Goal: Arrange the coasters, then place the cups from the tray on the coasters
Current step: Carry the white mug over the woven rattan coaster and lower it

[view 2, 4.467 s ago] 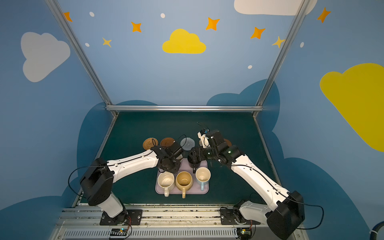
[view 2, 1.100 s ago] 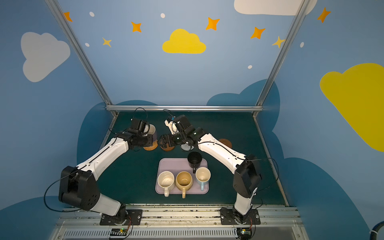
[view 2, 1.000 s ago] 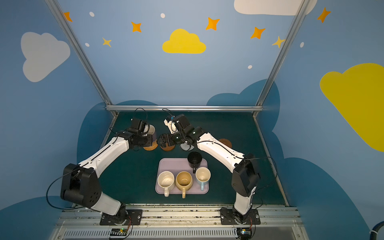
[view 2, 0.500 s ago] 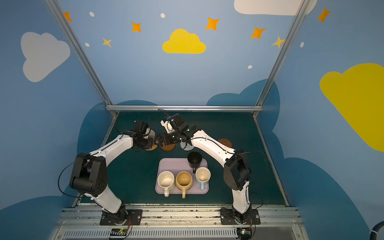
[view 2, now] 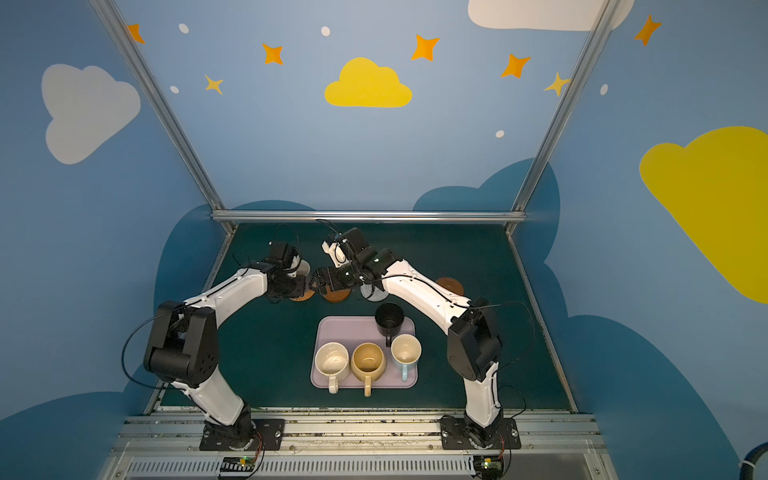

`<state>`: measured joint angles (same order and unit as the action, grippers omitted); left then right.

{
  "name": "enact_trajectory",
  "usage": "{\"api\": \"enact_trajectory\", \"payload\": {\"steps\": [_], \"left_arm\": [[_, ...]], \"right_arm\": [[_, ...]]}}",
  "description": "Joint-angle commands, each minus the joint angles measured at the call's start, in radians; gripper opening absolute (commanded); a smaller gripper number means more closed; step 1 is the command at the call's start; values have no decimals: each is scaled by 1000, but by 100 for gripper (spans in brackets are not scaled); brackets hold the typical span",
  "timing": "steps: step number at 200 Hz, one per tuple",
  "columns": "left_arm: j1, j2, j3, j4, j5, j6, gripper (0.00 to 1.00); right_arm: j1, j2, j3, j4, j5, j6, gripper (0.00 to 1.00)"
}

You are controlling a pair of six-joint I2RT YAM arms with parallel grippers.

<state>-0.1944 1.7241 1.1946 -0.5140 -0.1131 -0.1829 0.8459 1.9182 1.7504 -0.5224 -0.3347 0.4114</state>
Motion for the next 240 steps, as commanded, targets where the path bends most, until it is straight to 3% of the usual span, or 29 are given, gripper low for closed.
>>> {"api": "enact_trajectory", "payload": {"steps": [1, 124, 171, 201, 240], "left_arm": [[4, 6, 7, 50, 11, 4, 3], [7, 32, -29, 62, -24, -4, 3], [6, 22, -41, 71, -18, -23, 20], [6, 16, -47, 71, -32, -26, 25], [6, 20, -49, 70, -42, -32, 54]], "right_arm": [[6, 15, 18, -12, -1, -2, 98], [6, 3, 3, 4, 6, -3, 98], [7, 14, 12, 3, -3, 1, 98], [7, 15, 14, -2, 0, -1, 98], [7, 11, 17, -9, 11, -6, 98]]}}
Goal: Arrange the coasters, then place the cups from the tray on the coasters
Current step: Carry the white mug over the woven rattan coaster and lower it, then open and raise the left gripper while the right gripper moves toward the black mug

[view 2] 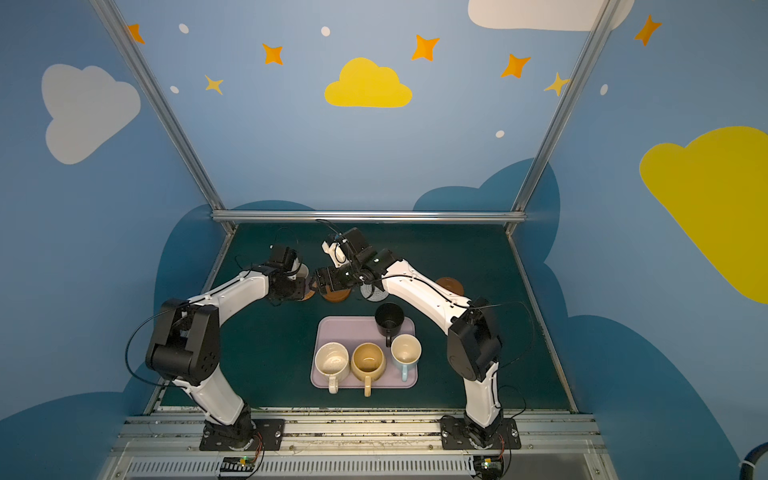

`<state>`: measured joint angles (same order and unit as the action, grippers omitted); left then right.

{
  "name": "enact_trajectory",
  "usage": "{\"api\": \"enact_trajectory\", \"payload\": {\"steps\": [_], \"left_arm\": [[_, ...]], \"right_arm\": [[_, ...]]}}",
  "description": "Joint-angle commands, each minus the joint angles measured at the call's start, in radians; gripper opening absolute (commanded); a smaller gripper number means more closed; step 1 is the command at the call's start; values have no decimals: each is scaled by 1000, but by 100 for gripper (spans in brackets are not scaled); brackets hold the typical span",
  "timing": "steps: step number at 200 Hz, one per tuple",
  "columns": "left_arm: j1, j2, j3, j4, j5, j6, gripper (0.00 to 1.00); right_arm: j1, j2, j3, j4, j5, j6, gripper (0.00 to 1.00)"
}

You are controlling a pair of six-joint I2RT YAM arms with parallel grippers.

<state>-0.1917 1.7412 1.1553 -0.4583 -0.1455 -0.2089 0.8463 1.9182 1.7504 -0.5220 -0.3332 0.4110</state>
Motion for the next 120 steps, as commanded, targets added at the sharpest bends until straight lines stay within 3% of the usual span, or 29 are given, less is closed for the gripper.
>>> {"api": "enact_trajectory", "payload": {"steps": [1, 22, 66, 120], "left_arm": [[2, 3, -8, 15, -9, -6, 54], [3, -7, -10, 15, -9, -19, 66], [3, -86, -10, -13, -10, -64, 99], [3, -259, 32, -129, 36, -138, 100]], "right_arm": [[7, 11, 17, -11, 10, -6, 98], [7, 3, 17, -21, 33, -15, 98], [5, -46, 2, -50, 154, -30, 98], [0, -134, -42, -27, 162, -52, 98]]}}
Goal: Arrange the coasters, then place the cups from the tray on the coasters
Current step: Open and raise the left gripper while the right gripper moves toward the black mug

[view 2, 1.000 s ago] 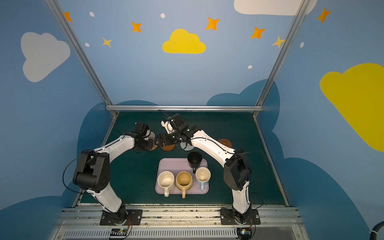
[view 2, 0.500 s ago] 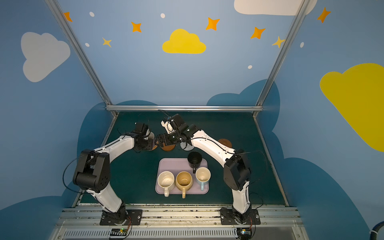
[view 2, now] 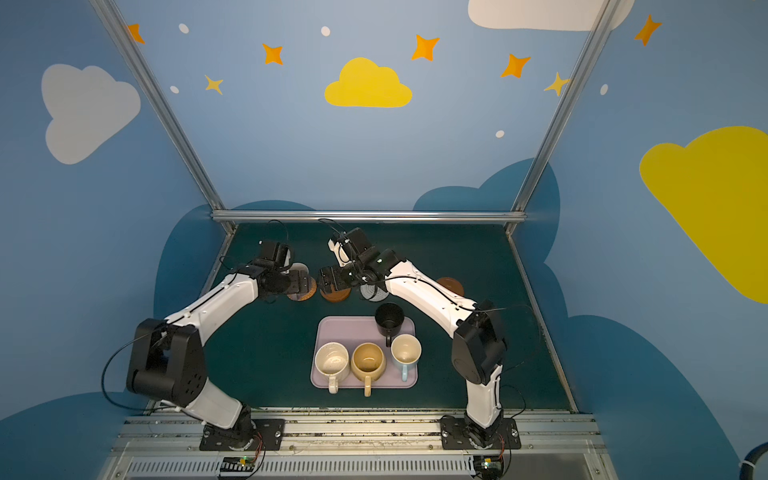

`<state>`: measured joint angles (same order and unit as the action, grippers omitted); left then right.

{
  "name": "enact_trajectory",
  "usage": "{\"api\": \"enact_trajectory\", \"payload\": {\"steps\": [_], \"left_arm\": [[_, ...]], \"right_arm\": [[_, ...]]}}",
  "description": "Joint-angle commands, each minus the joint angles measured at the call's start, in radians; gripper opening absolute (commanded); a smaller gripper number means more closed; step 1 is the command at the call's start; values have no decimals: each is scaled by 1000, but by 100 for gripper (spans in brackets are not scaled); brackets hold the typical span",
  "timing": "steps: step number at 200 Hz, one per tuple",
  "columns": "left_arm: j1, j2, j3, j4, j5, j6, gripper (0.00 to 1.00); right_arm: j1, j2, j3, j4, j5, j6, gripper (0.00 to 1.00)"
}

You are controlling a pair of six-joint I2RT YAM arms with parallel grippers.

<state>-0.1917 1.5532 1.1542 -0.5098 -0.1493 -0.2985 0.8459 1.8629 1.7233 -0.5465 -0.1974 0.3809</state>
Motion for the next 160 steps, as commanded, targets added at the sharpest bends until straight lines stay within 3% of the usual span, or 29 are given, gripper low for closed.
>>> {"api": "enact_trajectory", "payload": {"steps": [1, 41, 74, 115, 160], "left_arm": [[3, -73, 34, -79, 44, -49, 100], [3, -190, 34, -53, 211, -79, 100], [-11, -278, 18, 1, 419, -129, 100], [-72, -312, 37, 7, 600, -159, 100], [-164, -335, 3, 7, 701, -185, 100]], "right_arm": [[1, -81, -16, -3, 28, -23, 98], [5, -189, -98, 13, 88, -34, 98], [5, -276, -138, -127, 159, -21, 98], [1, -395, -254, -232, 241, 29, 98], [-7, -477, -374, -300, 269, 93, 97]]}}
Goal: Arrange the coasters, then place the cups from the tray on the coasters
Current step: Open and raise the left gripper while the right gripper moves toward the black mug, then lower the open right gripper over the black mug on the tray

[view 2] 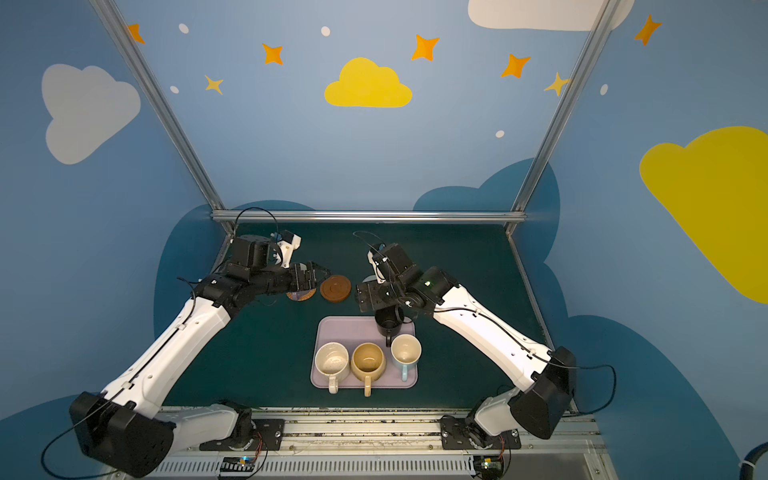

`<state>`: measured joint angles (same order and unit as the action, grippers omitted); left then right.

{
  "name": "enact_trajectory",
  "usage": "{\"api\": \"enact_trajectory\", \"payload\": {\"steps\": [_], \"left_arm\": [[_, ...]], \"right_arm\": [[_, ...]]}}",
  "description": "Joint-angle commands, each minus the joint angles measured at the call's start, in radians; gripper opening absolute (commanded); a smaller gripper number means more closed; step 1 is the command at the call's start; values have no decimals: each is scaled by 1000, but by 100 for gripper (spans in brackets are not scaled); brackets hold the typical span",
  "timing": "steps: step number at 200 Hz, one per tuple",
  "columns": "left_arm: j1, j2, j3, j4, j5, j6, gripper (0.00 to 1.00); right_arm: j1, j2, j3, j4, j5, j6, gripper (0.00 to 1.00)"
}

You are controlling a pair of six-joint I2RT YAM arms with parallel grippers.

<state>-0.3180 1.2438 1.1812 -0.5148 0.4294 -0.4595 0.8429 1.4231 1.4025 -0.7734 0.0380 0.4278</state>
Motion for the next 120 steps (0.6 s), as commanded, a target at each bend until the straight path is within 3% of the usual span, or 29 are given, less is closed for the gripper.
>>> {"api": "enact_trajectory", "payload": {"steps": [1, 46, 120], "left_arm": [[-39, -26, -26, 14, 125, -25, 100], [-124, -27, -93, 8, 155, -40, 99], [-152, -16, -184, 48, 183, -69, 100]], "right_arm": [[-4, -38, -56, -76, 34, 48, 97], [0, -52, -159, -138, 52, 117, 94], [1, -36, -273, -52, 40, 165, 96]]}}
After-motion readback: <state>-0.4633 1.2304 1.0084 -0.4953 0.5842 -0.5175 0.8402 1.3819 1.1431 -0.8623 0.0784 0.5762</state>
